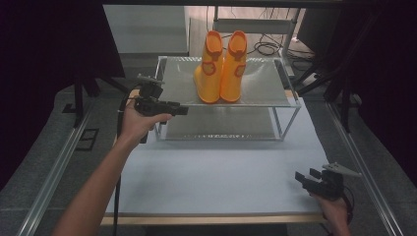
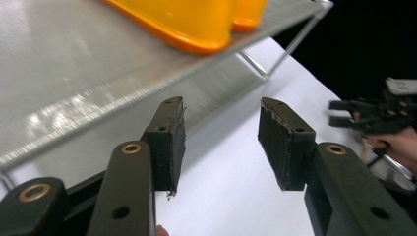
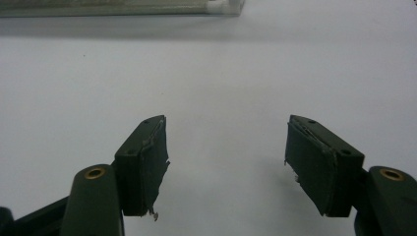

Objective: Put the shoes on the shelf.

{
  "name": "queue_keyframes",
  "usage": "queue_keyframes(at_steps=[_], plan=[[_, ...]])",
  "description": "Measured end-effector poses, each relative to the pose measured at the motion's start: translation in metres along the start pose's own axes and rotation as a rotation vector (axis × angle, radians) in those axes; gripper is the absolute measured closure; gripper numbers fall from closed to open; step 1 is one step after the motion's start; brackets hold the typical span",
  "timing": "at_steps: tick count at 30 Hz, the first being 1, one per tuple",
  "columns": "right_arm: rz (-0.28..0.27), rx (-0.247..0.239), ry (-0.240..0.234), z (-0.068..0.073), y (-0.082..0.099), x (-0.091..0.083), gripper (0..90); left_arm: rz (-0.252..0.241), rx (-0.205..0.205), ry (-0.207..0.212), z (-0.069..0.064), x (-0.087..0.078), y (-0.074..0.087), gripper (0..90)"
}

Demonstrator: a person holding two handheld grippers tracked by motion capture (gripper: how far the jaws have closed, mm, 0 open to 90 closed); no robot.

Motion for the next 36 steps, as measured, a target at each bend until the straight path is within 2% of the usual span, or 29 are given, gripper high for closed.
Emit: queue_keyframes(at_steps=[7, 9, 13, 23, 27, 36], plan=[[0.002, 0.000, 0.002, -0.001, 0.000, 0.000, 31.9, 0.022, 0.034, 0.030, -0.010, -0.006, 0.027, 52.4], [-0.003, -0.004, 0.003, -0.001, 0.000, 0.000, 31.9, 0.023, 0.033, 0.044, -0.012, -0.006, 0.036, 52.0], [-0.002, -0.005, 0.000, 0.001, -0.001, -0.001, 31.9, 0.044, 0.052, 0.039, -0.016, -0.005, 0.055, 51.5], [-0.004, -0.004, 0.003, 0.000, -0.001, -0.001, 32.1, 0.062, 0.020, 0.042, -0.007, 0.000, 0.097, 51.1], [-0.002, -0.006, 0.002, 0.001, 0.000, 0.000, 32.0, 0.067, 0.010, 0.045, -0.004, 0.002, 0.103, 50.9], [-0.008, 0.001, 0.000, 0.001, -0.002, -0.002, 32.0, 0.070, 0.021, 0.042, -0.008, 0.006, 0.099, 49.5]])
Point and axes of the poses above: each handheld gripper's, and its own axes: x roughly forward along the jaws, y roughly out of its underside, z roughly to its left, the point moved 5 cm from there along x, roughly forward along the jaws, and after that the axes turned 13 degrees about y, right-handed, at the moved point
